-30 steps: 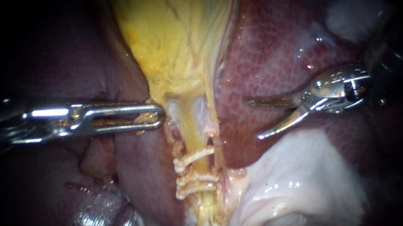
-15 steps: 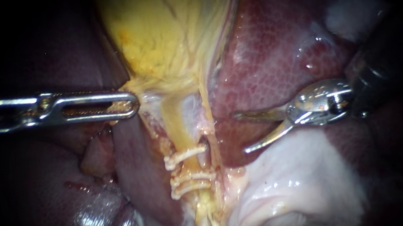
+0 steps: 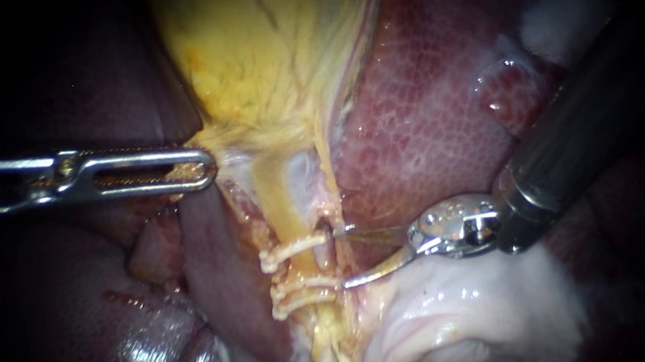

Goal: Go to the cutting position left tube

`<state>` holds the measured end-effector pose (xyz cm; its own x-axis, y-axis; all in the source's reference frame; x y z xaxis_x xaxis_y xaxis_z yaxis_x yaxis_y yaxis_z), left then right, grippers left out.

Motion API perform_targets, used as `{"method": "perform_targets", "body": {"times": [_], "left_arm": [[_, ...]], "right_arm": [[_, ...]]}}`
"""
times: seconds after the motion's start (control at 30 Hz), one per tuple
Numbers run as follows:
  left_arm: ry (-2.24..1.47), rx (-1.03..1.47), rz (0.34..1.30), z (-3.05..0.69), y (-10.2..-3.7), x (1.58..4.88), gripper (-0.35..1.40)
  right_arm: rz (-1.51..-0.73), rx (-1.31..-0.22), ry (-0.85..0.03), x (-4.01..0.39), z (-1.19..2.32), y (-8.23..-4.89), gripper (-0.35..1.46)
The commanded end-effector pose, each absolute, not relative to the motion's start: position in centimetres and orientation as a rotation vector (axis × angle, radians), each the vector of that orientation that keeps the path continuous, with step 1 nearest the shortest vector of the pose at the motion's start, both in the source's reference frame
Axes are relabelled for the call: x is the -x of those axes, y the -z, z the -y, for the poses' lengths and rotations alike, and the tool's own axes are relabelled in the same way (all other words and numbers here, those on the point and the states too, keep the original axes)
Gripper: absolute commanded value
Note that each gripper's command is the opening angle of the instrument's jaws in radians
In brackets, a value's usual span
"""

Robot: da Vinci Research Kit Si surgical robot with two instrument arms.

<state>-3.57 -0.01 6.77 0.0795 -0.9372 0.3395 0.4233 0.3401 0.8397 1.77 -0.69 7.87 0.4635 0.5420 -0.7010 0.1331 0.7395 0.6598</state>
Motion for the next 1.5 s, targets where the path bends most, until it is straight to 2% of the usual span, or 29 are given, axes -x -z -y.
{"method": "perform_targets", "body": {"times": [0.03, 0.37, 0.53, 0.97, 1.5], "left_arm": [[1.126, -0.63, 1.027, 0.01, -6.77, 3.57, -0.35], [1.127, -0.629, 1.027, 0.03, -6.75, 3.58, -0.35], [1.128, -0.629, 1.027, 0.02, -6.75, 3.58, -0.35], [1.129, -0.627, 1.026, -0.01, -6.8, 3.56, -0.35], [1.133, -0.623, 1.026, -0.14, -6.99, 3.57, -0.35]], "right_arm": [[-1.078, -0.733, -0.28, -1.78, 0.71, -7.88, 1.43], [-1.063, -0.76, -0.285, -1.97, 0.8, -8.12, 1.43], [-1.057, -0.779, -0.295, -2.1, 0.8, -8.13, 1.43], [-1.161, -0.914, -0.32, -2.26, 0.76, -7.99, 1.43], [-1.166, -0.997, -0.308, -2.62, 0.82, -8.06, 1.43]]}}
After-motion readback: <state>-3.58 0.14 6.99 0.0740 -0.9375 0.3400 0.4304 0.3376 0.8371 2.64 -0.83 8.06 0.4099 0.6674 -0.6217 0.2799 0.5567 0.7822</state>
